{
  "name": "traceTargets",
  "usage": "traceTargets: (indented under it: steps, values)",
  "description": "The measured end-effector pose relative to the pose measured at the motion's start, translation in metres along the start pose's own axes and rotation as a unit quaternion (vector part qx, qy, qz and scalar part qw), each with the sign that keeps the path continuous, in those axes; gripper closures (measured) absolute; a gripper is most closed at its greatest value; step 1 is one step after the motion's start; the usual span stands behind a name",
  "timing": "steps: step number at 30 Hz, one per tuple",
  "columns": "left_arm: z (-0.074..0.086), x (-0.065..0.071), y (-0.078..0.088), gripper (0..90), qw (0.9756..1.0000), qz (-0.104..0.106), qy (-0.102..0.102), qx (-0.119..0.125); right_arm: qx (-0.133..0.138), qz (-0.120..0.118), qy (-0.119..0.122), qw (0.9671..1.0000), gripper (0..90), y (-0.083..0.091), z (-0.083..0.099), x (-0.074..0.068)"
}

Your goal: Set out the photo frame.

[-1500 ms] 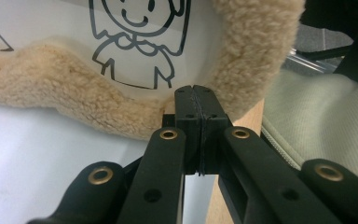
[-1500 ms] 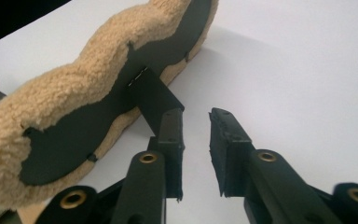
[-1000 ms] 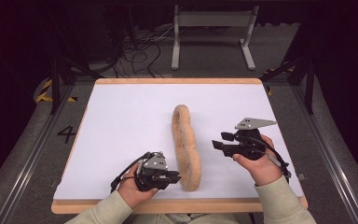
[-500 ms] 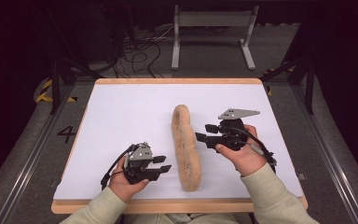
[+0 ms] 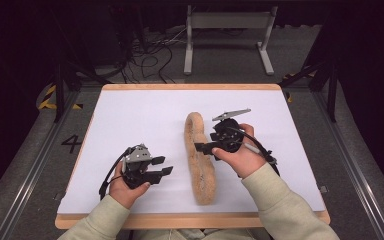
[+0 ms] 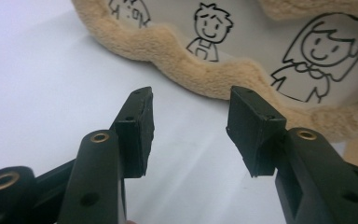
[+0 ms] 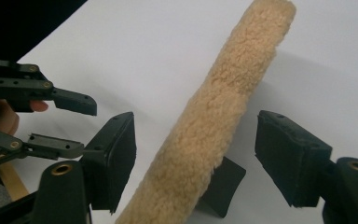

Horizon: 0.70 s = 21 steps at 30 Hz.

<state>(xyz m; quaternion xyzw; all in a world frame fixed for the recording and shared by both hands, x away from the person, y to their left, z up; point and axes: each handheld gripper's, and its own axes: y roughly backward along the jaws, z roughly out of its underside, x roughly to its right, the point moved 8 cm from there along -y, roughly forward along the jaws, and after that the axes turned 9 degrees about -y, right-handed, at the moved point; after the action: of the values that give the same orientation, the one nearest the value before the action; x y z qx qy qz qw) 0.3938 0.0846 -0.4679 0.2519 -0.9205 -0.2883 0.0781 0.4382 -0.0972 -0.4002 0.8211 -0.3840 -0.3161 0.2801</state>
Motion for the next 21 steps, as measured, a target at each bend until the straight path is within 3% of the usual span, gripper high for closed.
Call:
traceTargets:
  steps: [8,12,21]
  values:
    - [0.004,-0.014,0.002,51.1,0.9998,-0.016,0.009,0.002,-0.037,0.019,0.005,0.9991,32.1,-0.021,0.002,0.000]
    - [0.006,-0.016,0.002,50.8,0.9998,-0.018,0.012,0.002,-0.053,0.031,0.003,0.9981,37.1,-0.030,0.005,0.003]
    - [0.006,-0.016,0.001,50.6,0.9998,-0.019,0.009,0.001,-0.076,0.029,-0.025,0.9964,49.0,-0.037,0.010,0.000]
